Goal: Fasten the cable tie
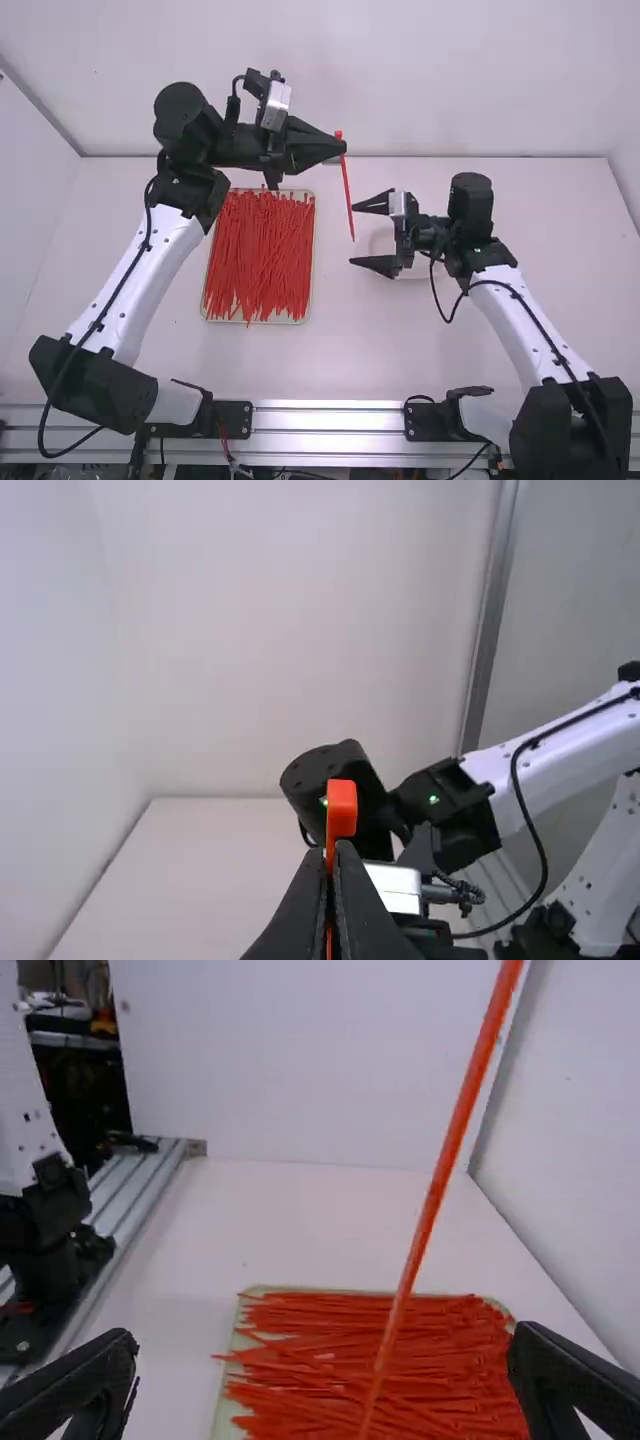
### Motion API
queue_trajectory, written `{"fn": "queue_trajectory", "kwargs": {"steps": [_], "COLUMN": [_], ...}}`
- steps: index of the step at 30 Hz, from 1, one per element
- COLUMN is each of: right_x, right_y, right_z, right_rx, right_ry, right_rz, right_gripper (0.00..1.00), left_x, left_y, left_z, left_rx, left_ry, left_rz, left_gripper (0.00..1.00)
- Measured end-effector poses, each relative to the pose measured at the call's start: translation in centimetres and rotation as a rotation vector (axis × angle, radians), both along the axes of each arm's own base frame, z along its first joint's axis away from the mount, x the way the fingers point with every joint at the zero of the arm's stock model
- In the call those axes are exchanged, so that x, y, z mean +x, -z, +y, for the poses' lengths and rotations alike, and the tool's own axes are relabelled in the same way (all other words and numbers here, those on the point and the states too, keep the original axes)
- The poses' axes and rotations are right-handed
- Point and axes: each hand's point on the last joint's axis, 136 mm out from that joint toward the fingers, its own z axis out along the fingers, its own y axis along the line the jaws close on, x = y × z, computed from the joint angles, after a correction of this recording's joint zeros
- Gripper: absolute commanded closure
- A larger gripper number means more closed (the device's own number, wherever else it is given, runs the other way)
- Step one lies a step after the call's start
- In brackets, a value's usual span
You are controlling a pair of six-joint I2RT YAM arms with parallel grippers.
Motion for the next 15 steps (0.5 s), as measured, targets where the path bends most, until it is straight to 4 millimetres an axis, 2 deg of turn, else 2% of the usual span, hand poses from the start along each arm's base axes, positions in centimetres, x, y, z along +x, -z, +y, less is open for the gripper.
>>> {"fn": "queue_trajectory", "kwargs": {"steps": [5,12,15], "right_x": [-0.5,-1.1,-1.2], "right_y": [-0.2,0.0,0.1], "right_z": [0.5,1.7,2.1], "right_rx": [0.004,-0.006,-0.011], "right_ry": [-0.020,-0.040,-0.043], "right_rz": [0.046,0.074,0.075], "right_gripper": [0.13,0.41,0.60], "left_x": [-0.3,-0.6,-0.8], "left_y": [-0.4,-0.4,-0.3], "left_z": [0.0,0.0,0.1], "left_rx": [-0.007,0.000,0.003], "left_ry": [0.013,0.035,0.044], "left_rz": [0.010,0.057,0.067], "left_gripper": [0.98,0.98,0.98]}}
